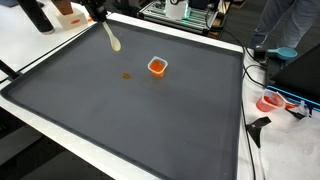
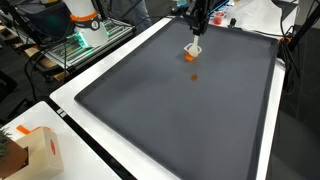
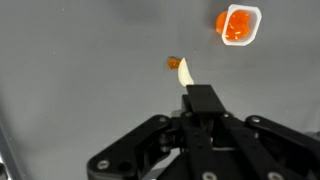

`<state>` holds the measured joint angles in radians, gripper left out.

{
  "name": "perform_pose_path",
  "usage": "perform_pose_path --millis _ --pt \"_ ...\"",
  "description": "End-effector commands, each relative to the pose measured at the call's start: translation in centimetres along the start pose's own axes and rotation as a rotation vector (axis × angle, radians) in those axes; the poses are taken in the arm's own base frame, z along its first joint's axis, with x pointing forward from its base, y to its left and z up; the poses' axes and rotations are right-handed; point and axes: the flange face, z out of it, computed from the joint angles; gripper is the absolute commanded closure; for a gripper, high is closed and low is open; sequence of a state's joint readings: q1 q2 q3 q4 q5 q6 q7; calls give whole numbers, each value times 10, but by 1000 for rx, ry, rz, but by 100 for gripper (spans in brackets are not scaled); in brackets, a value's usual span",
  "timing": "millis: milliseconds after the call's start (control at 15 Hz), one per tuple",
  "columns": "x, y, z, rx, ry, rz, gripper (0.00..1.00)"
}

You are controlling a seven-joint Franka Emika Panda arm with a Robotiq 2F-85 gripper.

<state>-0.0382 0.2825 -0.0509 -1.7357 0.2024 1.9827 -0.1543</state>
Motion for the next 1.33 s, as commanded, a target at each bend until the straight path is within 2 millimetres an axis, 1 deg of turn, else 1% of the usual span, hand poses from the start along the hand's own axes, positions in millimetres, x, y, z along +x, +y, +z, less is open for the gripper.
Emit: perform_pose_path --millis 0,67,733,800,1000,1133,1267 --pt "0 -2 0 -8 -5 -8 97" --pt "0 -4 0 -8 -5 -11 87" --pt "1 -4 -1 -8 -3 -11 87" --pt "1 -4 -1 -8 -3 -11 97" --pt "1 -21 -3 -98 -13 24 97" --pt "1 -40 -1 -203 -22 47 97" --pt "0 -65 4 -318 -22 62 97"
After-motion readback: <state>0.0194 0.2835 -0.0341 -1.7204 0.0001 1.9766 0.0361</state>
